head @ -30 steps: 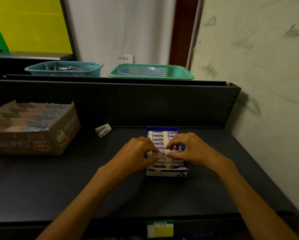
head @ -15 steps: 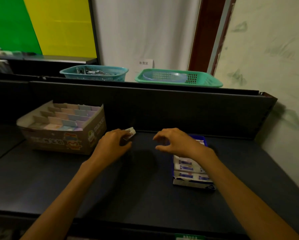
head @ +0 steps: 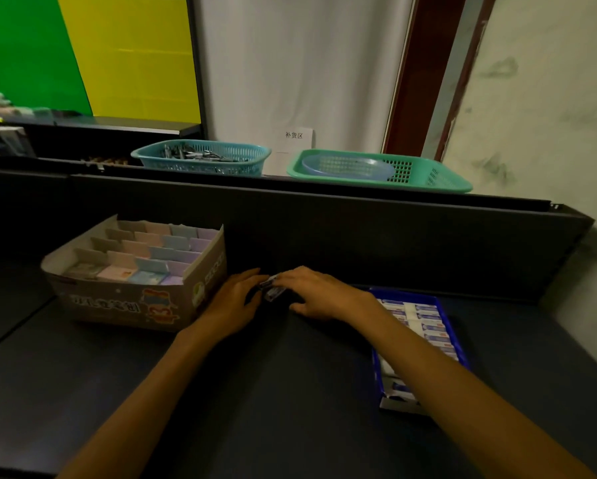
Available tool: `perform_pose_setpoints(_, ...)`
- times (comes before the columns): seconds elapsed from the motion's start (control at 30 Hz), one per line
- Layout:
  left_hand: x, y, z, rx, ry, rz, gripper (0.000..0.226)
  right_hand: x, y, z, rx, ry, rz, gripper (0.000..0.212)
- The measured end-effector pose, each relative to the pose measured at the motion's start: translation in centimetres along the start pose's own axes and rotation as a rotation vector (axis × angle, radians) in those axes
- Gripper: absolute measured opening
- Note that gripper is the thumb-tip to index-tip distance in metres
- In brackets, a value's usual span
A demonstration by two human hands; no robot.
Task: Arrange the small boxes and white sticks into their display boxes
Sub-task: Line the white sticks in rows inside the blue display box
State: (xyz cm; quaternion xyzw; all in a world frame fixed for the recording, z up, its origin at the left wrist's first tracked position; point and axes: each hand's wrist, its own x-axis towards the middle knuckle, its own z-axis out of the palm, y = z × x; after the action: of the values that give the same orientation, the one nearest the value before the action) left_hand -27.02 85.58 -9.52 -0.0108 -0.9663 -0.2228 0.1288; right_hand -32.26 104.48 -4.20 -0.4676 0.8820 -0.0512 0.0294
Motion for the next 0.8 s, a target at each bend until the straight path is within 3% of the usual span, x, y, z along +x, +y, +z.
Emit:
perform_pose_setpoints(0.2, 1.6, -0.2, -0.3, -0.056, 0.036, 0.079, 0.024, 1.0, 0.4, 0.4, -0.063, 0.032, -0.007, 0.052)
perform_pose_setpoints(0.4, 2.3, 0.8, -0.4, 0.018, 0.075, 0.049, 0.015, 0.7, 0.8, 0.4, -0.027, 0.04, 0.02, 0.043)
perform_pose_setpoints(0.8, 1.7, 1.4, -1.0, -0.23, -0.164, -0.058, 0.05, -3.5, 1.5, -0.4, 0.099, -0.026, 0.126, 0.029)
